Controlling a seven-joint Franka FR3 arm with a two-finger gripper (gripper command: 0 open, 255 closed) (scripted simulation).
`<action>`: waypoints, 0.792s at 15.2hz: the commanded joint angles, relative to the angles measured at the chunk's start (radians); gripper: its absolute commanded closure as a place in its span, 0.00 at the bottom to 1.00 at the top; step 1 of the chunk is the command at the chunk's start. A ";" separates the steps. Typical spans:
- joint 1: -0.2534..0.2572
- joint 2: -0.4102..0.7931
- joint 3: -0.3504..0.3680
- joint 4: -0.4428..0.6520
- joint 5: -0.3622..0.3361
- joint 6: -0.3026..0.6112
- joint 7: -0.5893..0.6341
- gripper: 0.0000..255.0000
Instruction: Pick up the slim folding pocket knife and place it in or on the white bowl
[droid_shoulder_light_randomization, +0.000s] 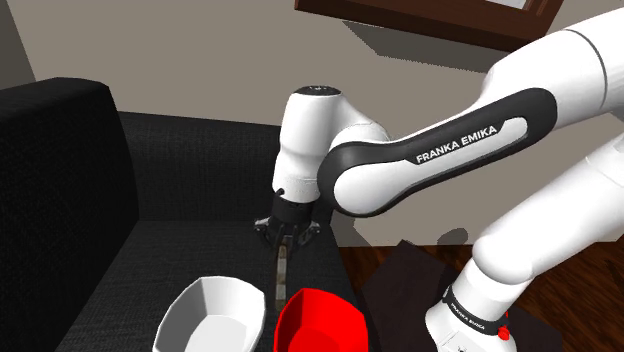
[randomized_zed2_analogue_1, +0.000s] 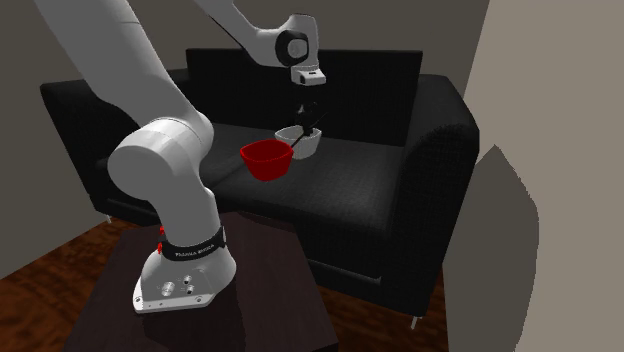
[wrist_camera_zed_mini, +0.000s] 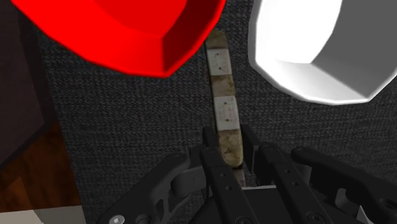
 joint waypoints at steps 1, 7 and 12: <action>0.008 -0.018 -0.015 0.016 0.009 -0.033 -0.008 1.00; -0.028 0.056 0.072 0.128 -0.063 -0.072 0.104 1.00; -0.088 0.362 0.274 0.299 -0.397 -0.091 0.431 1.00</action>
